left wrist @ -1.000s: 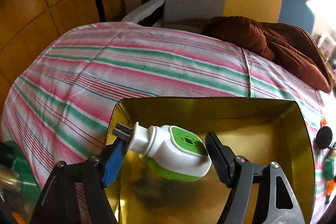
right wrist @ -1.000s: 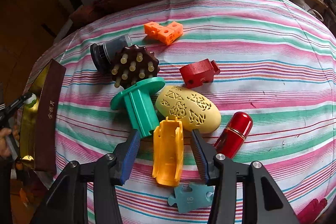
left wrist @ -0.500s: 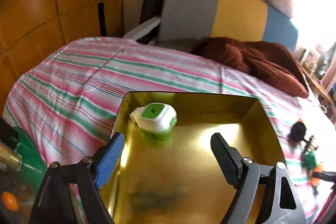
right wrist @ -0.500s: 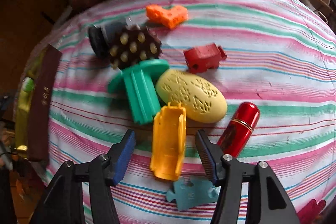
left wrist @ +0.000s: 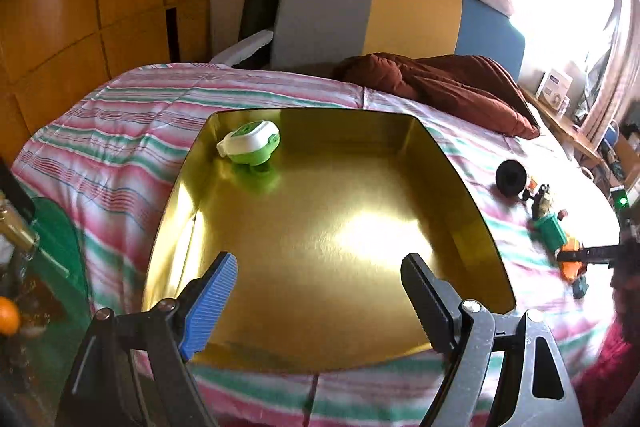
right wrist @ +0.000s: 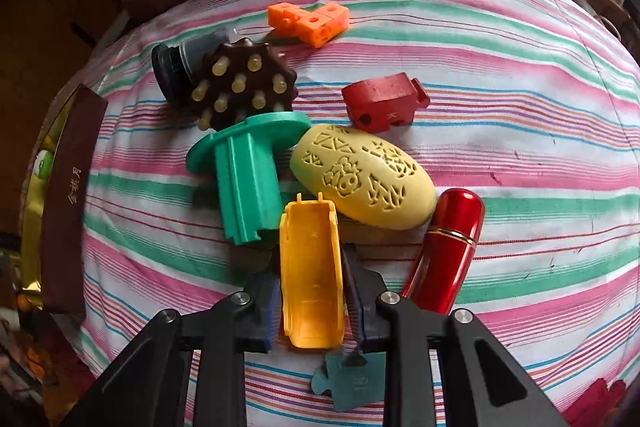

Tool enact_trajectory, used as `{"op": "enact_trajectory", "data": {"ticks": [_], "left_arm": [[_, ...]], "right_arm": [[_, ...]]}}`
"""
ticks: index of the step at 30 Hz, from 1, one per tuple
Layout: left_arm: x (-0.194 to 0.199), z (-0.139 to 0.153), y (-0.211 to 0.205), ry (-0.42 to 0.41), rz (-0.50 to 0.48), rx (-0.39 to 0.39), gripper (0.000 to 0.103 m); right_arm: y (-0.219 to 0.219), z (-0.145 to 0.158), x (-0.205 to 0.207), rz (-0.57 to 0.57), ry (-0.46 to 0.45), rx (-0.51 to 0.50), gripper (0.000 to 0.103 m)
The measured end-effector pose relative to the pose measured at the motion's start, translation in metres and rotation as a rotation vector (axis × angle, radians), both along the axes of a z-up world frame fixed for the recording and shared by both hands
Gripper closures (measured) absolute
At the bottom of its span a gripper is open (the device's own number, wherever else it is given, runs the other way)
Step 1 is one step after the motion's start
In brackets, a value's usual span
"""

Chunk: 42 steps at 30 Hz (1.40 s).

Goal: Organize rigid objects
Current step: 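Lift the yellow box with the right tool and release it in the tray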

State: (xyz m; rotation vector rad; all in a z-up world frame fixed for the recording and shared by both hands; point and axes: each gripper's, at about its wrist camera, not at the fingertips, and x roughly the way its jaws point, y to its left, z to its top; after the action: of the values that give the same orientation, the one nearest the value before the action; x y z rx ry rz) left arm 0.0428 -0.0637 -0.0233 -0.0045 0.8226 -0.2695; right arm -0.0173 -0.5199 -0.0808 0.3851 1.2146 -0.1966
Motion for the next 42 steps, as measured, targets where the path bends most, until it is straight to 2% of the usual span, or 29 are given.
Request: {"op": "enact_trajectory", "data": {"ticks": [11,16,21,23,25,30,33,37,39,42], "left_arm": [[-0.017,-0.006,0.033,0.014,0.074,-0.019,0.019],[-0.023,-0.004,0.039,-0.013,0.102,0.019,0.019],[-0.026,0.000,0.042,-0.015,0.104,0.022,0.018],[-0.026,0.002,0.045,-0.010,0.108,0.013,0.015],[-0.028,0.004,0.049,-0.016,0.117,0.002,0.004],[-0.031,0.006,0.057,-0.038,0.136,0.022,0.003],[-0.030,0.002,0.062,-0.023,0.148,0.010,0.003],[-0.028,-0.003,0.068,-0.005,0.162,0.001,0.003],[-0.027,-0.005,0.070,0.003,0.168,-0.003,0.003],[-0.027,-0.009,0.074,0.016,0.175,-0.014,0.003]], "right_arm": [[0.023,0.001,0.005,0.059,0.010,-0.144,0.077],[0.040,-0.002,0.008,0.064,0.011,-0.202,0.077],[0.052,-0.005,0.010,0.044,0.025,-0.242,0.077],[0.054,-0.004,0.013,0.015,0.040,-0.244,0.077],[0.056,0.000,0.013,-0.027,0.044,-0.254,0.077],[0.066,0.022,0.000,-0.110,-0.014,-0.311,0.078],[0.073,0.047,-0.007,-0.135,-0.088,-0.313,0.077],[0.102,0.086,-0.004,-0.052,-0.202,-0.303,0.077],[0.133,0.102,0.007,0.043,-0.257,-0.257,0.077],[0.177,0.111,0.026,0.174,-0.279,-0.211,0.077]]}}
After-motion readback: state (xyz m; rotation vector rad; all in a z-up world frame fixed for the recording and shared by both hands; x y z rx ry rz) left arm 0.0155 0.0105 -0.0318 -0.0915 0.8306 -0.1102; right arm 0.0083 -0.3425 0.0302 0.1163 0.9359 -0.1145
